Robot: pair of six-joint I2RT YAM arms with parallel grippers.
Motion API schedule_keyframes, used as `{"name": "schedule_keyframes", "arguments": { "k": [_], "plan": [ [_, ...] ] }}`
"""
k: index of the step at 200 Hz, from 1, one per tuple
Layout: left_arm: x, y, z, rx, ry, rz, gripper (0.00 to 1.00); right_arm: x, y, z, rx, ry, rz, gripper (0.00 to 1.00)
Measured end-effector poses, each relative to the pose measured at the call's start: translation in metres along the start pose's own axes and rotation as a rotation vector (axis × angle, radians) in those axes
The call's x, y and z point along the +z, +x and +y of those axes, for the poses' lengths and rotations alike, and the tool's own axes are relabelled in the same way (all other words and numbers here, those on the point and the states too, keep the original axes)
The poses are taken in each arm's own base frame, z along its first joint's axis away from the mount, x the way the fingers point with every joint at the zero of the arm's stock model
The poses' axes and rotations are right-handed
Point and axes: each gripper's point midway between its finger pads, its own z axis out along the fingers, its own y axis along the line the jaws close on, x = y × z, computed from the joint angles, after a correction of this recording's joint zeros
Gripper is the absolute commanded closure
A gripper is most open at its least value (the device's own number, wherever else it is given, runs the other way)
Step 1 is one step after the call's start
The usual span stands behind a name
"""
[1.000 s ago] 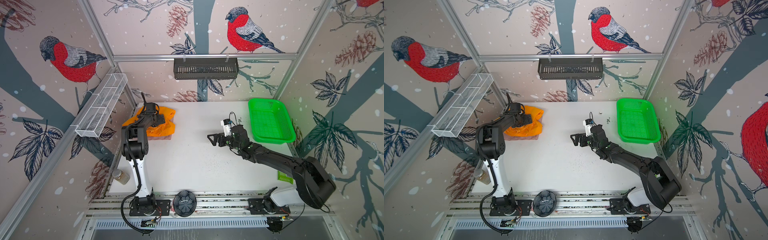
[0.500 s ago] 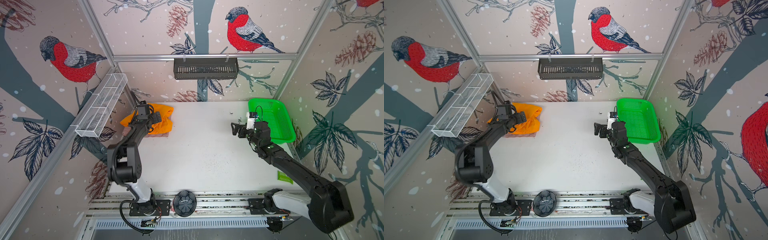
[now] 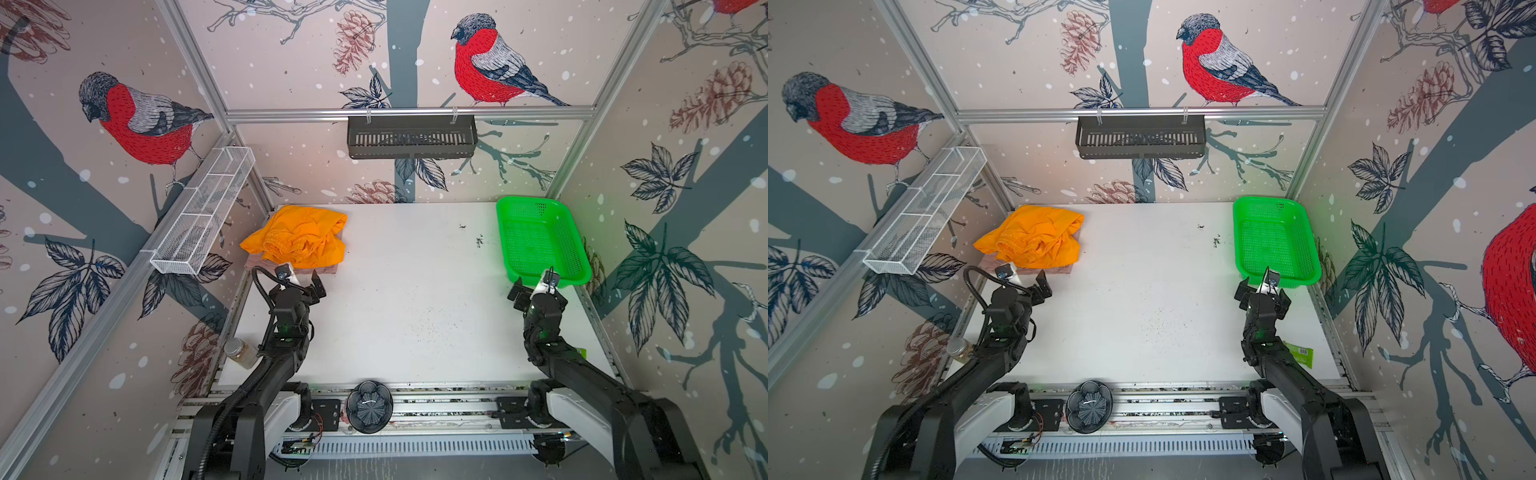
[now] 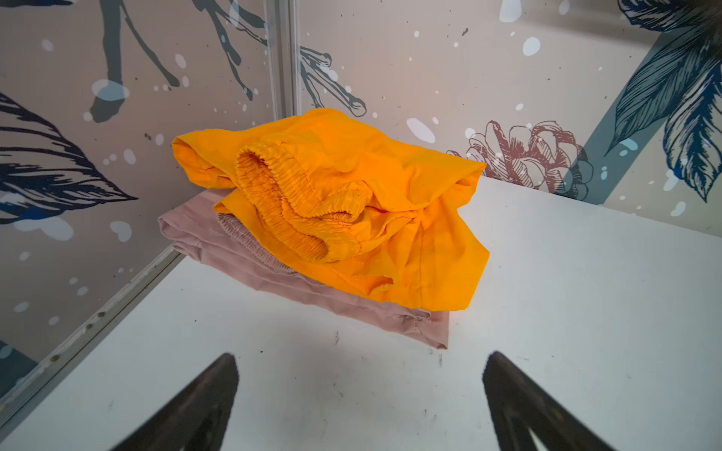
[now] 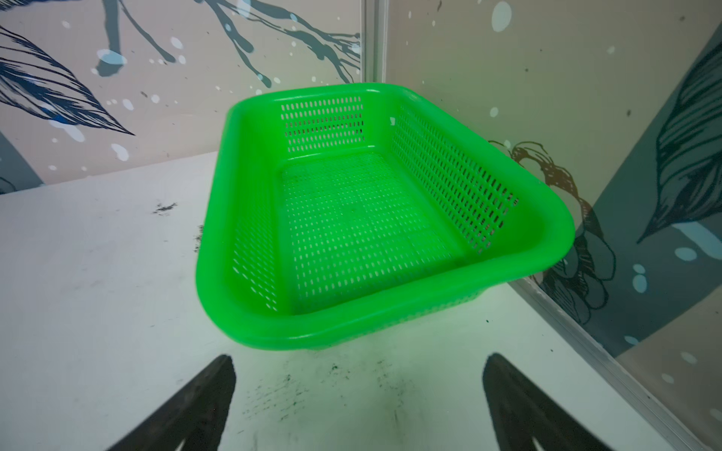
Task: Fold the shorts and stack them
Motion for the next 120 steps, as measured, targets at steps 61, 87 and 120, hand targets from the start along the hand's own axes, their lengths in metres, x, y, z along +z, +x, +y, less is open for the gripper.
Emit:
{"name": "schedule_keyframes", "arguments": {
  "k": [61,87,120],
  "plan": [
    [0.021,0.024,-0.004,0.077,0.025,-0.01,0.02,0.023,-0.009,0.016,-0.031,-0.113,-0.094,0.0],
    [0.029,0.02,-0.004,0.087,0.029,-0.067,0.01,0.036,0.009,0.033,-0.07,-0.185,-0.061,0.0],
    [0.044,0.021,-0.016,0.129,0.078,-0.047,0.01,0.046,-0.017,0.049,-0.064,-0.234,-0.122,0.0]
  ]
}}
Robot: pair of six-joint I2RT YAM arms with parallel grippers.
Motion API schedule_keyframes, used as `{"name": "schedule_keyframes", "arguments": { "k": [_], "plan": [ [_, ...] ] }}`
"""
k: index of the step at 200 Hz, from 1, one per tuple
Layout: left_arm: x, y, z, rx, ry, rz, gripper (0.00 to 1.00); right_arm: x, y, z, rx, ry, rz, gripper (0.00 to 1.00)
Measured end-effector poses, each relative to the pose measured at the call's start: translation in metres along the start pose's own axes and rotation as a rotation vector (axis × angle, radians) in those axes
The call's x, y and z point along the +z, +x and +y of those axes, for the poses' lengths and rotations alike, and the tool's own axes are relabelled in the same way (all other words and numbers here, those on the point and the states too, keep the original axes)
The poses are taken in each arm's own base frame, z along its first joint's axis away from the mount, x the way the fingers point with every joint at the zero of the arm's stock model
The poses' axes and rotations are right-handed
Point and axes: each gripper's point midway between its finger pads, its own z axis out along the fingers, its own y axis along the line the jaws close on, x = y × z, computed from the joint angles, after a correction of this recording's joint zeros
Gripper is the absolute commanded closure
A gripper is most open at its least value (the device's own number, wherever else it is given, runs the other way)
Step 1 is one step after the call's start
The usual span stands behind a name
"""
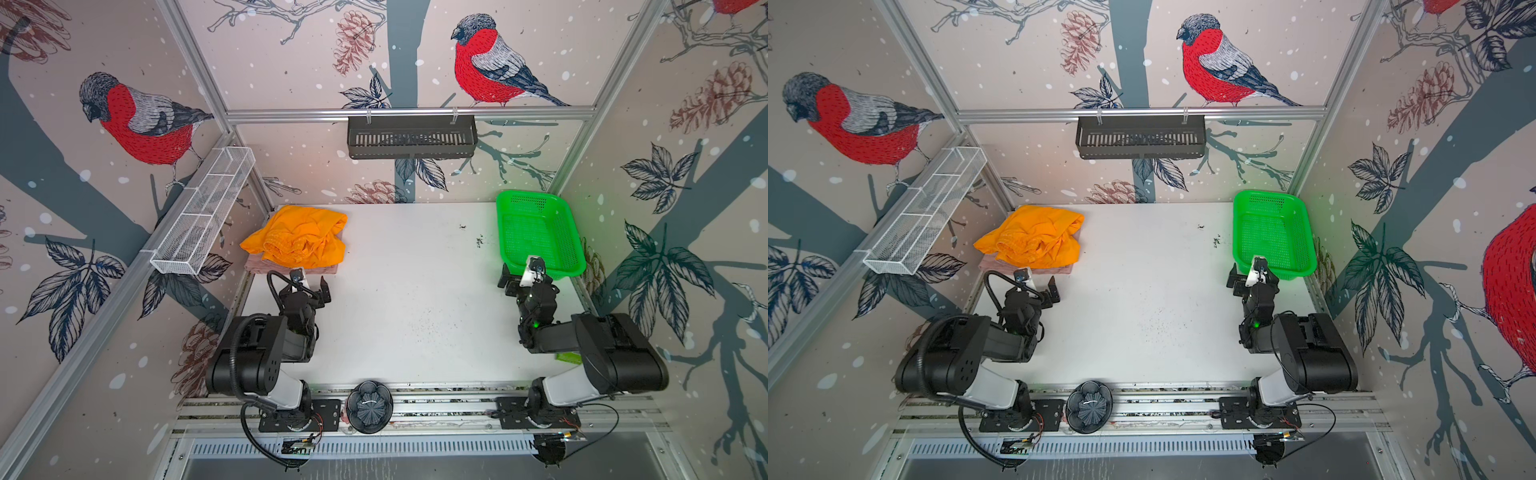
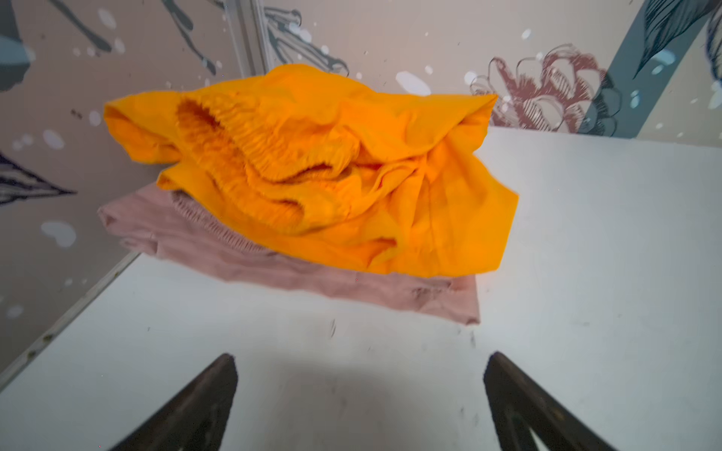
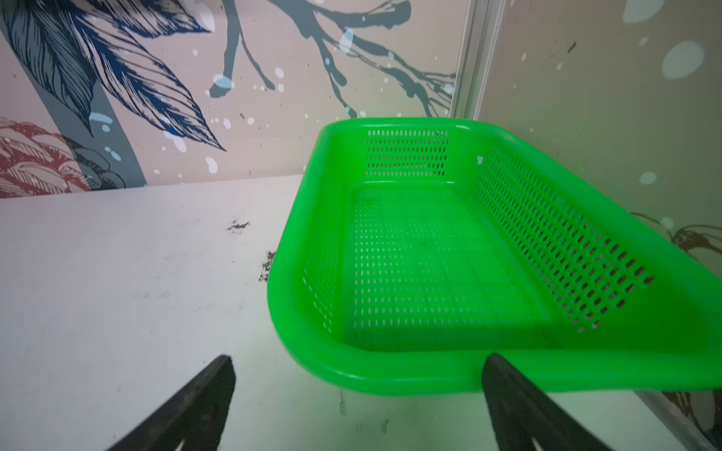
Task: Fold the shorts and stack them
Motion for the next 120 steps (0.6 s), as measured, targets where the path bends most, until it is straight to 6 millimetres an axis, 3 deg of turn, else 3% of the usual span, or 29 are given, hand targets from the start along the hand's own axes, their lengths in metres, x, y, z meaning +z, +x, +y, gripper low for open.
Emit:
{"name": "schedule_keyframes", "arguments": {
  "k": [12,34,120],
  "plan": [
    [0.005,-0.016,-0.003,0.003,0.011,-0.06,0.01,0.0,0.005,0.0,-0.01,-0.001,0.021,0.0],
    [0.001,0.002,-0.007,0.031,0.035,-0.014,0.01,0.001,0.005,0.001,-0.012,-0.01,0.024,0.0],
    [0.005,-0.004,-0.015,0.046,0.078,-0.028,0.01,0.003,0.003,0.002,-0.011,-0.019,0.02,0.0]
  ]
}}
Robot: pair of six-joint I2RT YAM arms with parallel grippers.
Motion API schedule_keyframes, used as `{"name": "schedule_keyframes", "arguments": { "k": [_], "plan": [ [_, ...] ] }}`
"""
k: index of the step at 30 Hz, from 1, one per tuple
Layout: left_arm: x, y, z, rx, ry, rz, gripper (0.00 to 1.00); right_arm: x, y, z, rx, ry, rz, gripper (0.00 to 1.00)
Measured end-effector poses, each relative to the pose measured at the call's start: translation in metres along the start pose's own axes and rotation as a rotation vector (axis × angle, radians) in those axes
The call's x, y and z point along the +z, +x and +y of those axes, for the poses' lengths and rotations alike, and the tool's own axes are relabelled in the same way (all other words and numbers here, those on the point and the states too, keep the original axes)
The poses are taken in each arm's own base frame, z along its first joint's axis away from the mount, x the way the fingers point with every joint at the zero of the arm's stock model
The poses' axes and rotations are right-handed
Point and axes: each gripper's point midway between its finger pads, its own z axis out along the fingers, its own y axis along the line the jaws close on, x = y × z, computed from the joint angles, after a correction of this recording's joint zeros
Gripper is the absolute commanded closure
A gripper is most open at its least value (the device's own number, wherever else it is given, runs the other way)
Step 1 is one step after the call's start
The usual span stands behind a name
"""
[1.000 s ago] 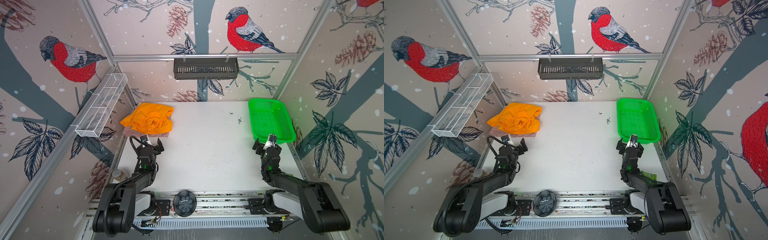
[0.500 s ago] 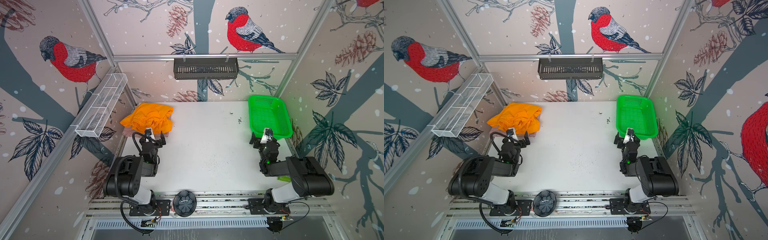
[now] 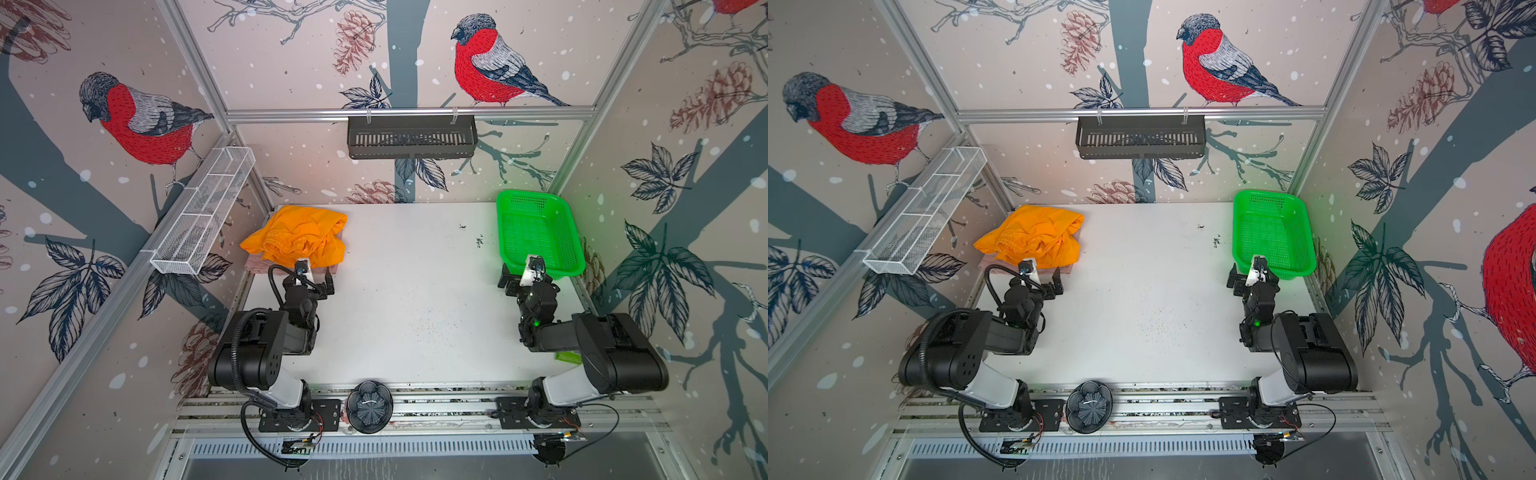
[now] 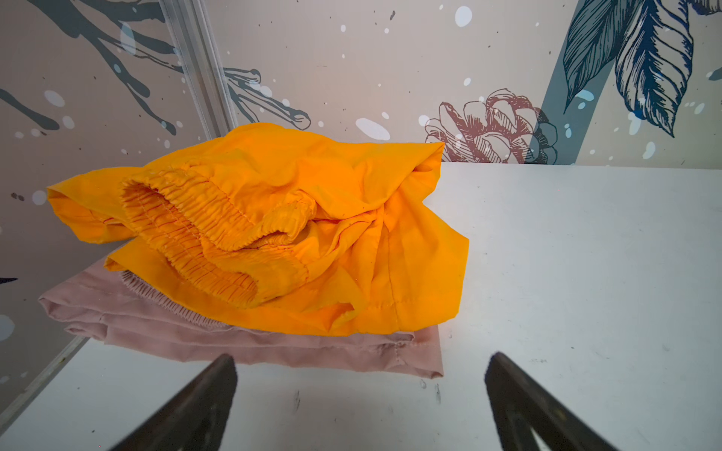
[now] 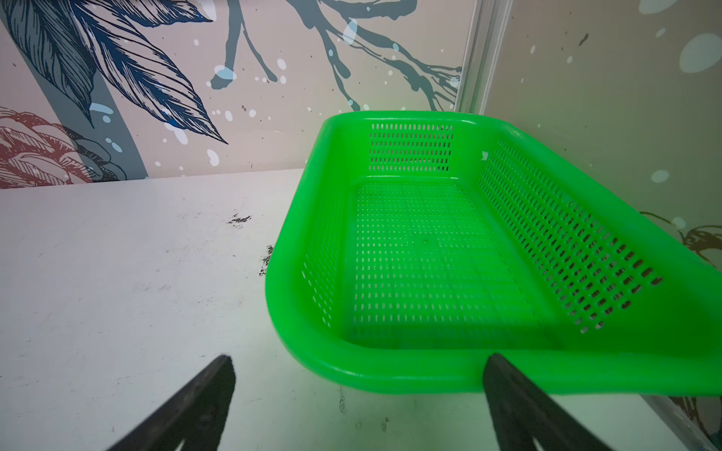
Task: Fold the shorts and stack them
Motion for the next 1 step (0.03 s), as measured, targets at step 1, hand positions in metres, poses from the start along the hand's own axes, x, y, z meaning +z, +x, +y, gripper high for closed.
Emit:
{"name": "schedule_keyframes", "arguments": {
  "k": [1],
  "plan": [
    [0.0,0.0,-0.0001,0.002,0.001,0.0,0.01,0.0001,0.0,-0.0004,0.001,0.001,0.0,0.0]
  ]
}}
